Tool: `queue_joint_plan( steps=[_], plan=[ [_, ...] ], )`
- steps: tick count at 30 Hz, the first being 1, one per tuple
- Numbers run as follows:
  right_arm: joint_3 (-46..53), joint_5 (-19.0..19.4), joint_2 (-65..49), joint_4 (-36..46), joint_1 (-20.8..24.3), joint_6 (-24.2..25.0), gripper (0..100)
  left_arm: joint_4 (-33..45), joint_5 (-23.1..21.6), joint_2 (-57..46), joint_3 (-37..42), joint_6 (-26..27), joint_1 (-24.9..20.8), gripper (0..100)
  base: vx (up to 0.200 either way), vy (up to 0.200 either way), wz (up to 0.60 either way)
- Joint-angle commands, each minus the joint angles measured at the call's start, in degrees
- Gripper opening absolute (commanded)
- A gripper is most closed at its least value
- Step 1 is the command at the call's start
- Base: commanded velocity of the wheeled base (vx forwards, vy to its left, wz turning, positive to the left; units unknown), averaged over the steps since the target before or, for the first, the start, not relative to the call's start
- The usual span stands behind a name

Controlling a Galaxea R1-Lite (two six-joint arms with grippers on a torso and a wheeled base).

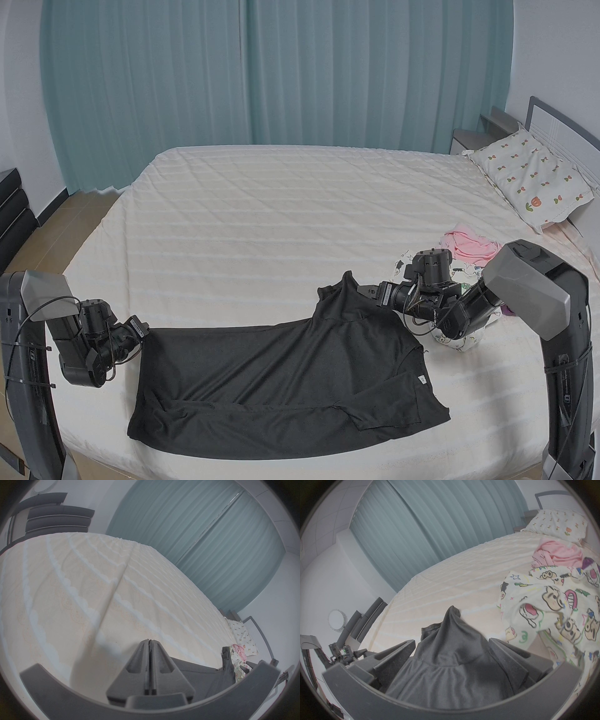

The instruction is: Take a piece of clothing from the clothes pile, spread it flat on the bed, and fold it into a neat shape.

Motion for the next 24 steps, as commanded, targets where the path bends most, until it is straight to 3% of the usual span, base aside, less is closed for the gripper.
queue_joint_plan(
  steps=[1,7,24],
  plan=[
    [-8.21,-1.73,6.16,4.61,0.44,-1.22,100,-0.24,0.1,-1.33,0.98,-0.68,0.06,0,0.0,0.0,0.0],
    [-11.82,-1.11,9.32,5.31,-0.18,-5.26,100,-0.24,0.1,-0.98,0.19,-1.47,-0.03,0,0.0,0.0,0.0],
    [-19.81,0.29,13.72,7.24,-0.18,-5.44,100,-0.24,0.19,-0.8,0.71,-1.47,0.15,0,0.0,0.0,0.0]
  ],
)
